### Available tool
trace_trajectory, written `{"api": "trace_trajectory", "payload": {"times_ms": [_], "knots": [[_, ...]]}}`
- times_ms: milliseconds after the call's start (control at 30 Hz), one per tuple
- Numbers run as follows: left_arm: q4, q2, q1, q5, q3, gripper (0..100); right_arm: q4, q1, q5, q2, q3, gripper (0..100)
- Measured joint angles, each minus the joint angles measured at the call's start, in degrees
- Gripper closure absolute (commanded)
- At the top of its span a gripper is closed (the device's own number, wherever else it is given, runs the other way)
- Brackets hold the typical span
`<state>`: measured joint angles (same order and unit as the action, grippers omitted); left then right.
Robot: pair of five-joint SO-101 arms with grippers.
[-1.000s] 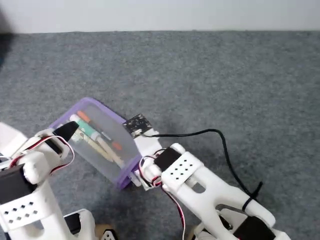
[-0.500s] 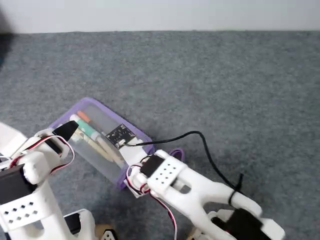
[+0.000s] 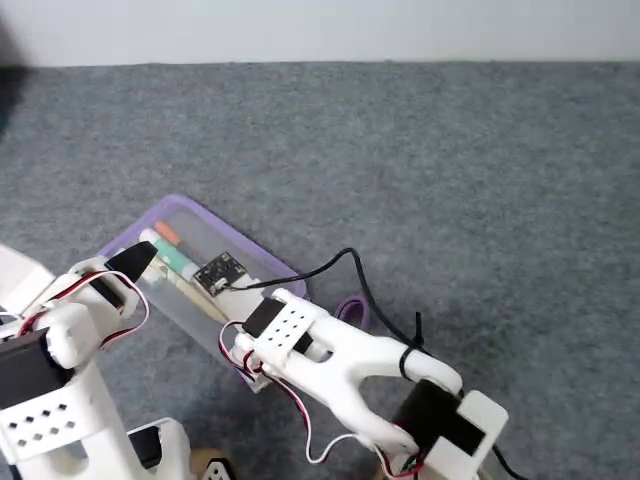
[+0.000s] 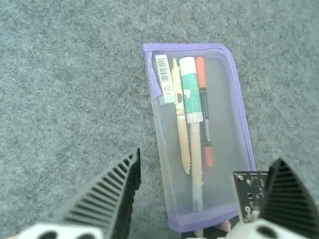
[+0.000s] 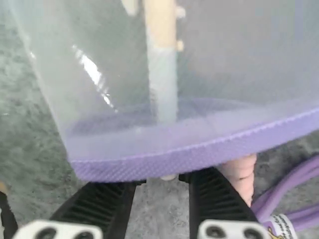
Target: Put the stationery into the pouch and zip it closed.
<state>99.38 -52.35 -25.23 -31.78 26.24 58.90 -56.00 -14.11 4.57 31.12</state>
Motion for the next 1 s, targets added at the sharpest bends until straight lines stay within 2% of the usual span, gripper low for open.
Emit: {"api": "trace_trajectory", "payload": {"times_ms": [67,167,233,467,700,900,1000], "knots": [[0.00,0.00,0.00,0.00,0.00,62,0.00,-0.09,0.00,0.53,-0.44,89.2],[0.00,0.00,0.00,0.00,0.00,62,0.09,0.00,0.00,0.53,-0.62,99.8],[0.00,0.00,0.00,0.00,0.00,62,0.18,0.09,0.00,0.53,-0.62,97.2],[0.00,0.00,0.00,0.00,0.00,62,5.54,1.67,-0.09,-2.37,-0.62,99.1],[0.00,0.00,0.00,0.00,0.00,62,9.93,1.67,-3.78,-7.56,-0.62,99.1],[0.00,0.00,0.00,0.00,0.00,62,2.64,1.85,-3.96,-8.18,-0.62,99.1],[0.00,0.00,0.00,0.00,0.00,62,-3.43,1.85,-1.67,-7.03,-0.53,99.0]]}}
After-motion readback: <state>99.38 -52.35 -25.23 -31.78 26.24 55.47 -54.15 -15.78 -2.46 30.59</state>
